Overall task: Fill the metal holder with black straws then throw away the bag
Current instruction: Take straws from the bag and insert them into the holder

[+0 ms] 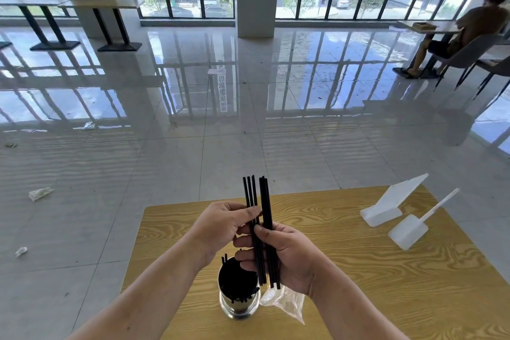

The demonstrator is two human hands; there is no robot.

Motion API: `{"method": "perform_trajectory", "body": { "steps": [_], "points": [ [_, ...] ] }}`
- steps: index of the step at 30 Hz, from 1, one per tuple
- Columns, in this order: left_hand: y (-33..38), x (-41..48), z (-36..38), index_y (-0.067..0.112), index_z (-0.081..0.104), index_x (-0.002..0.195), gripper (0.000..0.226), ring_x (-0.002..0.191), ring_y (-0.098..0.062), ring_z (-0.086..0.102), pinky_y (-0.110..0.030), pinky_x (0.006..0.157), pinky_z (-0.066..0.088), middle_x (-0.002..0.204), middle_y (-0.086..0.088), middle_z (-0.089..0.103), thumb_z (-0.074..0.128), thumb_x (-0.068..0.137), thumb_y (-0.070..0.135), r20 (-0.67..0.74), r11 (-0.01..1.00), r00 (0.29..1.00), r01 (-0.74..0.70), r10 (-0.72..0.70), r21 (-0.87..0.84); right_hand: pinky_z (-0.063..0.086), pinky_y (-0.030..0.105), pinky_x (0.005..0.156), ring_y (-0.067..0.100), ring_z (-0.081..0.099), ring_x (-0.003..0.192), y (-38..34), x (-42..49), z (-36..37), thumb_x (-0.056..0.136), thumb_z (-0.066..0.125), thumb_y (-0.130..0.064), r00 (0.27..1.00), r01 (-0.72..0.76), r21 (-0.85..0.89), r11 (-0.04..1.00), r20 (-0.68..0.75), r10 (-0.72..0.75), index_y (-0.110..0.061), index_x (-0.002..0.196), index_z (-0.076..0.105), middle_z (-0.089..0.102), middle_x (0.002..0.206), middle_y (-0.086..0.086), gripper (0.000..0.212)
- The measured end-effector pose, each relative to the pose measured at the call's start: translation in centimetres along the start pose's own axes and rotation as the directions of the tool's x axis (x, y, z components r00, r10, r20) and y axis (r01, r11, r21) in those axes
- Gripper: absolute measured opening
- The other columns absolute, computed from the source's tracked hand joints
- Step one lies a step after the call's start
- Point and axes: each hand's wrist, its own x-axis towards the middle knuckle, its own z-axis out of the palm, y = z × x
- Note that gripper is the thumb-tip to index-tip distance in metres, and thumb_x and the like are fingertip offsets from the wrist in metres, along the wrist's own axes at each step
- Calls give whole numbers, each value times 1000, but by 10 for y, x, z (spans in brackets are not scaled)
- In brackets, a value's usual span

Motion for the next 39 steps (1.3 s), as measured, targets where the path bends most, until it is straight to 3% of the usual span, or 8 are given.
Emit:
{"method": "perform_trajectory", "body": {
  "steps": [11,16,21,25,29,33,35,39],
  "points": [
    [7,1,0,23,85,100,22,56,-15,67,-24,53,56,82,-7,80,66,106,32,-234,943,971,-129,57,-307,66,46,72,36,77,78,-1,7,-25,113,48,-12,914,34,-14,999,-404,-37,3,114,64,78,93,20,22],
    [14,-7,12,29,79,102,16,77,-11,77,-23,69,59,90,3,83,69,104,17,-154,939,928,-328,340,99,33,27,44,14,38,48,-8,12,-26,112,48,-14,902,68,31,997,-429,-49,-2,109,60,52,64,5,17],
    [7,-20,28,54,70,116,36,85,4,71,-20,72,55,99,28,77,80,87,34,54,564,864,-373,501,737,26,25,40,12,28,44,-21,17,-14,100,64,-55,948,33,7,999,-318,-29,-17,70,57,36,58,0,49],
    [5,-20,28,40,69,131,47,105,-4,71,-27,87,57,119,18,78,76,86,28,236,273,728,-506,644,818,25,23,39,10,30,41,-24,13,-18,89,76,-54,950,34,-86,996,-307,-59,-15,87,78,35,54,-2,39],
    [3,-19,24,32,67,141,56,118,-13,69,-35,101,58,129,13,77,68,88,13,373,144,718,-546,588,825,27,25,42,12,33,42,-22,12,-22,91,76,-39,934,56,-70,996,-349,-77,-14,75,73,41,54,0,30],
    [-3,-15,22,42,58,148,61,127,3,60,-16,106,45,142,20,69,53,95,12,257,315,817,-461,517,830,39,28,44,16,46,50,-18,13,-23,109,57,-27,896,76,-15,997,-437,-75,-7,96,60,54,65,7,25],
    [-5,-15,21,48,60,140,51,105,17,61,-8,89,43,131,27,71,50,100,18,69,494,876,-332,477,804,51,33,52,22,58,59,-18,11,-22,112,50,-25,913,94,34,995,-401,-72,-2,102,60,65,78,14,27],
    [-5,-8,19,41,70,112,14,70,6,62,-33,75,56,86,15,75,58,106,44,-171,859,957,-121,234,498,54,37,57,26,62,63,-17,4,-19,110,51,-18,975,73,78,994,-214,-55,-4,114,61,68,85,15,17]
  ]
}}
